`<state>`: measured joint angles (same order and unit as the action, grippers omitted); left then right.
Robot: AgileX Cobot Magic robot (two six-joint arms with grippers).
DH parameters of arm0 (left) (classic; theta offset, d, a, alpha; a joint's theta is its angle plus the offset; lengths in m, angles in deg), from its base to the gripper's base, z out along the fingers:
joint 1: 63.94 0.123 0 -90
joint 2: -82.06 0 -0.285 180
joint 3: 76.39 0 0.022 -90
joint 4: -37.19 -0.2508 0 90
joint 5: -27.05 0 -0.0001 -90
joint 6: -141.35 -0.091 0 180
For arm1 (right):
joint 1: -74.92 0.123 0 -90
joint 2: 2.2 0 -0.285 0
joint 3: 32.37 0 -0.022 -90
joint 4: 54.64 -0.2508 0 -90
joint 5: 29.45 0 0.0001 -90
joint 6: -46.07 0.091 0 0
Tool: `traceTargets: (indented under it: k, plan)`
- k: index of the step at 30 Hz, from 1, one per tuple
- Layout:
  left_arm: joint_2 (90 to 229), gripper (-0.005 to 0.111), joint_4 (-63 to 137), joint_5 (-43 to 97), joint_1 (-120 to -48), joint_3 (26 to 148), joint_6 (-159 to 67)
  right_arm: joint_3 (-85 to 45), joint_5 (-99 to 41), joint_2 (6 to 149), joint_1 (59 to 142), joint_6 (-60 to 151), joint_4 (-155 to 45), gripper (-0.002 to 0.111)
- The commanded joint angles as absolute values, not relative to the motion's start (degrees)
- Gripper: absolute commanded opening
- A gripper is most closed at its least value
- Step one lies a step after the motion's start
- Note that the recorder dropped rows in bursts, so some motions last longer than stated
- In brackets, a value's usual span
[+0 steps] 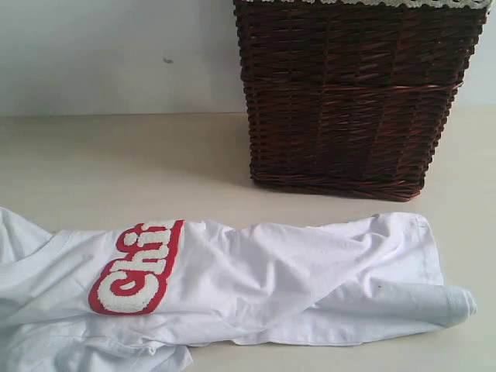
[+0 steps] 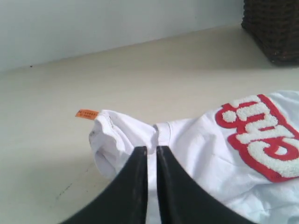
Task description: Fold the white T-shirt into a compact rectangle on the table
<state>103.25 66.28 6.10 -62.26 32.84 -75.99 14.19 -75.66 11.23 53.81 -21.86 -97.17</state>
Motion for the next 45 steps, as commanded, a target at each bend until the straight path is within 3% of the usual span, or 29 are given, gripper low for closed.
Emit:
traceTargets:
  k: [1, 6, 8, 12, 20, 27, 33, 38, 45]
  plan:
    - [102.49, 0.009, 55.76, 7.78, -62.26, 27.11, -75.92, 13.94, -77.47, 10.98, 53.59, -21.3, -96.08, 0.0]
    - [101.26, 0.009, 26.59, 14.26, -61.99, 26.39, -75.92, 13.94, -77.73, 10.98, 53.59, -21.06, -94.29, 0.0]
    - [101.11, 0.009, 25.41, 16.6, -61.78, 26.39, -75.92, 13.94, -77.73, 10.98, 53.59, -21.06, -93.37, 0.0]
    - [101.11, 0.009, 37.19, 7.37, -61.78, 26.39, -75.92, 15.95, -75.77, 11.48, 54.66, -18.71, -92.43, 0.0]
    - [101.11, 0.009, 41.96, 7.7, -61.78, 26.39, -75.92, 30.44, -42.28, 22.79, 56.3, -18.38, -102.27, 0.0]
    - [101.11, 0.009, 41.96, 7.7, -61.78, 26.39, -75.92, 25.63, -54.18, 43.61, 56.3, -32.09, -101.69, 0.0]
    - [101.11, 0.009, 41.96, 7.7, -61.78, 26.39, -75.92, 15.17, -80.68, 67.53, 60.02, -32.14, -99.08, 0.0]
    - [101.11, 0.009, 41.96, 7.7, -61.78, 26.39, -75.92, 7.99, -77.53, 87.21, 61.28, -31.55, -100.37, 0.0]
    - [101.11, 0.009, 41.96, 7.7, -61.78, 26.39, -75.92, 2.13, -68.47, 102.96, 61.28, -42.75, -111.79, 0.0]
